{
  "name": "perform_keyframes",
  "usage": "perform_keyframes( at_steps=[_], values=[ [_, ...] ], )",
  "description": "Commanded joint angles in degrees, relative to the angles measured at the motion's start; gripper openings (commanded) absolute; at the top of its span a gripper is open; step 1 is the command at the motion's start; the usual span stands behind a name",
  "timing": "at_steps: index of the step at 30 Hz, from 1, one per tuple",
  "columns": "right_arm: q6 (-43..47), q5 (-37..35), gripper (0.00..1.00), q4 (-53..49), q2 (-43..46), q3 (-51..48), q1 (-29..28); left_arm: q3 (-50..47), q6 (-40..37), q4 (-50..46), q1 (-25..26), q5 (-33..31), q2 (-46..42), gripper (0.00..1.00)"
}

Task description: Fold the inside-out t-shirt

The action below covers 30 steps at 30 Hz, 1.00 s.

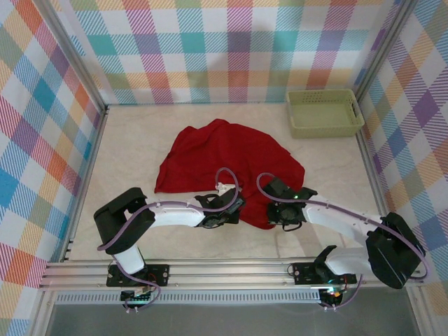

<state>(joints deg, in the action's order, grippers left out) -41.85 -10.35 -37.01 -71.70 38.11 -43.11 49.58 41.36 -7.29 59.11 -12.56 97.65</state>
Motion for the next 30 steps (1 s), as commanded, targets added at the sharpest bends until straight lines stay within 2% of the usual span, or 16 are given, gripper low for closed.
perform_keyframes(
  at_steps=[1, 6, 13, 16, 20, 23, 26, 30],
  values=[
    [-0.85, -2.28, 0.08, -3.6, 0.69, 0.74, -1.42, -1.19, 0.61, 0.53, -0.58, -0.34, -0.46, 0.14],
    [-3.28, -3.71, 0.01, -8.41, 3.37, 1.12, -7.77, -1.84, 1.66, 1.82, -1.19, 0.64, -0.83, 0.11],
    [-8.43, -1.82, 0.03, -10.09, 4.63, -1.44, -16.83, -3.67, 3.61, 5.46, -2.7, 2.24, -1.19, 0.08],
    [-8.65, 0.9, 0.09, -6.59, 3.53, -2.9, -18.08, -4.17, 4.11, 6.34, -3.19, 3.06, -1.04, 0.07],
    [-10.01, 0.64, 0.26, -7.25, 0.81, -3.12, -18.14, -4.82, 4.06, 6.51, -3.39, 3.34, -1.23, 0.06],
    [-10.1, -0.02, 0.4, -8.96, 3.71, -1.8, -18.02, -5.41, 4.04, 6.47, -3.36, 3.75, -1.41, 0.06],
    [-11.69, -1.13, 0.45, -11.13, 8.37, -1.24, -17.14, -5.88, 3.92, 6.41, -3.35, 3.97, -1.8, 0.06],
    [-15.51, 1.51, 0.46, -9.49, 11.91, -4.36, -11.26, -6.22, 3.72, 6.85, -3.3, 3.94, -2.11, 0.07]
  ],
)
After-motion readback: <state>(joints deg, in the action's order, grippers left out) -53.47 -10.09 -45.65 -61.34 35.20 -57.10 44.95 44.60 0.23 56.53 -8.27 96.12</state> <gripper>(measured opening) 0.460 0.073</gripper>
